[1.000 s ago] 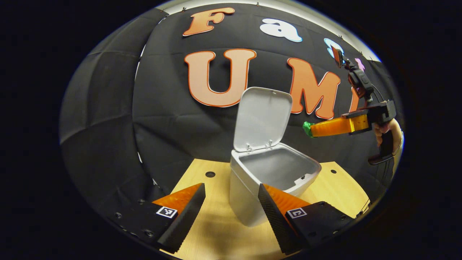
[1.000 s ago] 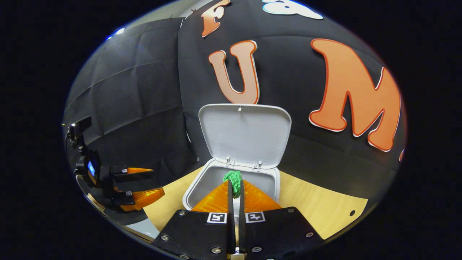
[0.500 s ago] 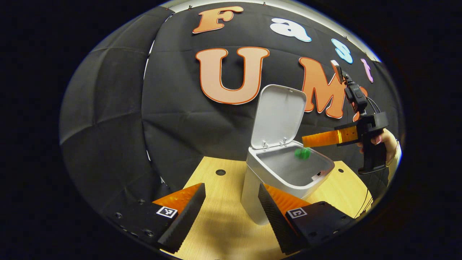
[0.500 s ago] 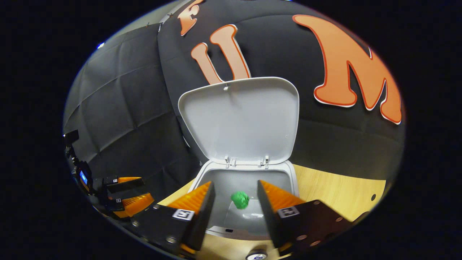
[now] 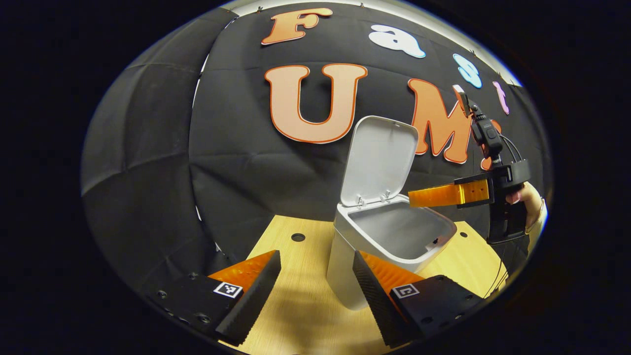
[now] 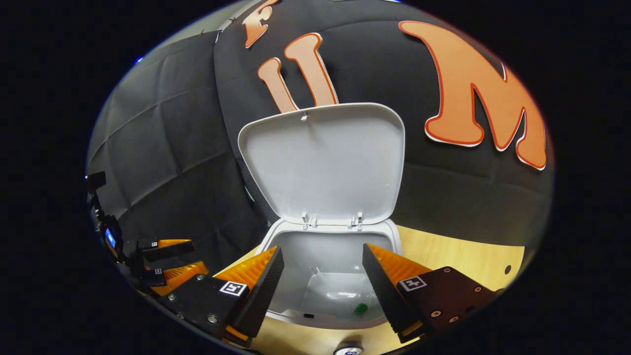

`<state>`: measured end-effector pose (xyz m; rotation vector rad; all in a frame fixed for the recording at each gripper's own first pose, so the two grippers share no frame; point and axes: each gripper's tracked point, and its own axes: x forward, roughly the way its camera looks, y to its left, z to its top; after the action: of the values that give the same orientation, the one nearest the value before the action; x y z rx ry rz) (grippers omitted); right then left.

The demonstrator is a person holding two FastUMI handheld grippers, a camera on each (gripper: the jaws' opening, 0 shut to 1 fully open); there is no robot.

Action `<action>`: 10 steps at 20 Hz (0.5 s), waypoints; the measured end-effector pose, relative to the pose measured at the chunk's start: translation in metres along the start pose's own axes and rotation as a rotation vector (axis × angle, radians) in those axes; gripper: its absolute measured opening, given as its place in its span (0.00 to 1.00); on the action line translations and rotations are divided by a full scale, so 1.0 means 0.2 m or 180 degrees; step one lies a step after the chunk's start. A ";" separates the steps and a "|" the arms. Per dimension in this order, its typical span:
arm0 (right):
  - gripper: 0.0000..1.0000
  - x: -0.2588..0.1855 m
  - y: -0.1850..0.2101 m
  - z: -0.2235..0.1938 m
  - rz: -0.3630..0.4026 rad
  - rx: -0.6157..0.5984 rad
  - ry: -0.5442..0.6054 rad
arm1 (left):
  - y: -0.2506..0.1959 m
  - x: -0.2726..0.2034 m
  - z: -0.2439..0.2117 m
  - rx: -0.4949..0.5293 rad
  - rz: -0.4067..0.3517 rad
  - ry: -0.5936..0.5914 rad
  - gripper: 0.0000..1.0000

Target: Press the lid of the desktop garbage bin to open it, pick up the crumpled paper on the desktop and throw it into the bin, then pick up the pop can on the desktop and drop it into the bin, and finally close the garbage bin lid.

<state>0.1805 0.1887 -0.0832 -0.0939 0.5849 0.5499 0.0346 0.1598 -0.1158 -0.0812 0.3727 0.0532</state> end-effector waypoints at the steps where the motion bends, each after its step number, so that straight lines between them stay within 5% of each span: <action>1: 0.96 -0.03 -0.01 0.02 -0.0024 -0.0009 -0.0042 | -0.01 0.00 0.00 0.0002 -0.0009 -0.0001 0.94; 10: 0.96 -0.41 -0.22 0.16 -0.0392 -0.0072 -0.0490 | -0.26 -0.01 -0.02 -0.0007 -0.0298 0.0017 0.94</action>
<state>0.1620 0.1202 -0.0140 -0.1074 0.4200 0.4398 0.0348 0.1074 -0.1141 -0.1007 0.3736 -0.0391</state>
